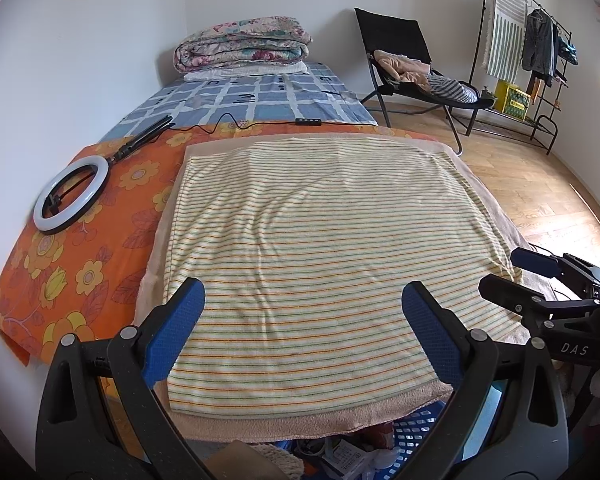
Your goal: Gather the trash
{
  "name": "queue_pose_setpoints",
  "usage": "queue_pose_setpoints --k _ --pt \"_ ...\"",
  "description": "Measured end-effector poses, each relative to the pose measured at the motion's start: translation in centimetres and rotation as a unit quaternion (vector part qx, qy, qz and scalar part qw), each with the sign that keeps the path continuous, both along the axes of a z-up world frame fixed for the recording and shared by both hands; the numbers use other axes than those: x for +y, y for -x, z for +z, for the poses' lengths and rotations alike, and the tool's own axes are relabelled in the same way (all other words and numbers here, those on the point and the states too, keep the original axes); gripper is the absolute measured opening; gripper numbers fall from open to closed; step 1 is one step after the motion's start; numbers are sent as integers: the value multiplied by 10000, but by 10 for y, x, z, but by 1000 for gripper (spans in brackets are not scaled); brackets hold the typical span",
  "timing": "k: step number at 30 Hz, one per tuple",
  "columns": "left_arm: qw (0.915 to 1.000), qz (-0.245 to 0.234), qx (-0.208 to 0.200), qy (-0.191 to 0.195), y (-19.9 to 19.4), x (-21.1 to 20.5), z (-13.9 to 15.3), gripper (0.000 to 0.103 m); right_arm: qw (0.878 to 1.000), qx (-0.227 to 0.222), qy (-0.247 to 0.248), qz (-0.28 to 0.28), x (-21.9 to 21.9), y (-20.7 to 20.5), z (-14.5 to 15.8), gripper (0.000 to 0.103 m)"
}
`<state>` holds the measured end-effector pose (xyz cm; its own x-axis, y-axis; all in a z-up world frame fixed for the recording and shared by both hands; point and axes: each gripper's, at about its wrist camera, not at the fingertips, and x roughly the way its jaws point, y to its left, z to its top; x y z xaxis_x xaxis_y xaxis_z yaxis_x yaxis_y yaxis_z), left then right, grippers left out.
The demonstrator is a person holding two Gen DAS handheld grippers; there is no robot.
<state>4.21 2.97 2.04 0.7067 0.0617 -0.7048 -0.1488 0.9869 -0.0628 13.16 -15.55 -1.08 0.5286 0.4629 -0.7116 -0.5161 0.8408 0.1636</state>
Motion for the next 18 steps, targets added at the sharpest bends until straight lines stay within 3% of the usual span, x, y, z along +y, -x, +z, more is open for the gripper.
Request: queue_pose_setpoints --k 18 --pt "10000 11 18 -79 0 2 -3 101 10000 -12 20 -7 -4 2 -1 79"
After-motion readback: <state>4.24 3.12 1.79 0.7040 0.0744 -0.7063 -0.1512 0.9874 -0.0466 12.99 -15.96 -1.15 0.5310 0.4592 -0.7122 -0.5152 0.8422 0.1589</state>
